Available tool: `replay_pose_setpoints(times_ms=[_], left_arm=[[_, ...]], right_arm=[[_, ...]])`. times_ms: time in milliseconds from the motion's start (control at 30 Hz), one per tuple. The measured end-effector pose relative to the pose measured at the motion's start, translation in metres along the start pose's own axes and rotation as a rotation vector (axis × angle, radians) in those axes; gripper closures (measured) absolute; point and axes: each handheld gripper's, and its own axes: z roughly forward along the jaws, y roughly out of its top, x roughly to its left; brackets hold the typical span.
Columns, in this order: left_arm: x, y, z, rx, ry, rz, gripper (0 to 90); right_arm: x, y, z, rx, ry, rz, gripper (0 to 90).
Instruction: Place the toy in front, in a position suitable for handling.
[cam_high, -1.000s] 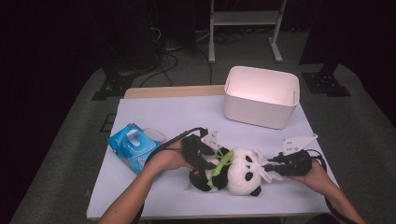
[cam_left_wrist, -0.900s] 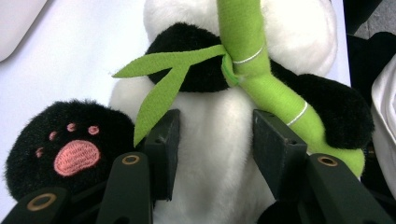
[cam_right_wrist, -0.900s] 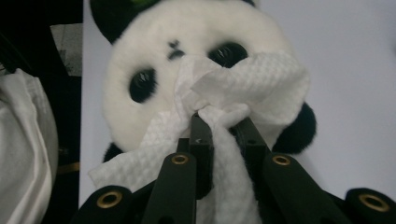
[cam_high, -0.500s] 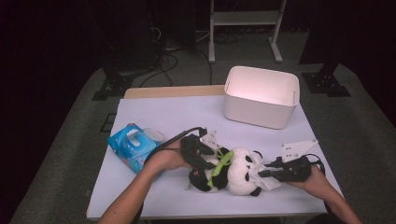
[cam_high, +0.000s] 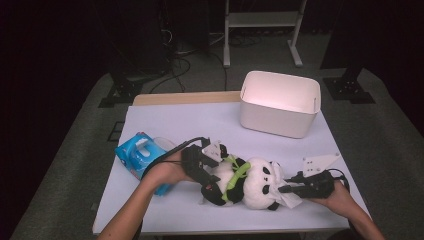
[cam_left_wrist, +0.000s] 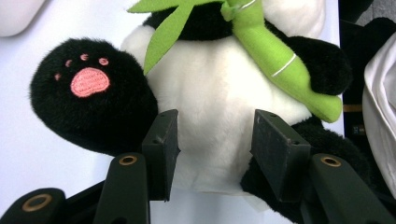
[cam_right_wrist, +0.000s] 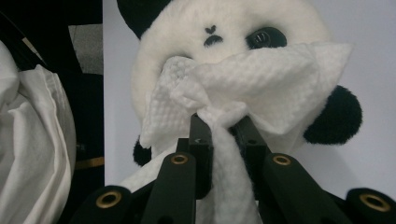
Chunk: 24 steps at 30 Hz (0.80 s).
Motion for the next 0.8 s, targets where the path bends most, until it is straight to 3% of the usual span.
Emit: replay_pose_setpoints(times_ms=[133,400,500,567,800], left_arm=[[0.000,-0.002,0.005,0.024,0.019,0.002,50.5],[0.003,-0.008,0.007,0.004,0.011,-0.016,50.6],[0.003,-0.005,0.006,-0.007,0.007,-0.013,50.8],[0.004,-0.002,0.006,0.006,0.012,-0.007,50.9],[0.003,-0.001,0.005,0.004,0.015,-0.013,51.5]], right_arm=[[0.006,0.009,0.002,-0.007,0.009,-0.022,79.4],[0.013,0.018,0.005,-0.020,0.027,-0.052,79.4],[0.009,0.012,0.007,-0.003,0.009,-0.043,79.5],[0.002,0.006,0.006,-0.017,0.012,-0.012,79.6],[-0.009,0.006,0.006,-0.009,0.003,-0.013,79.8]])
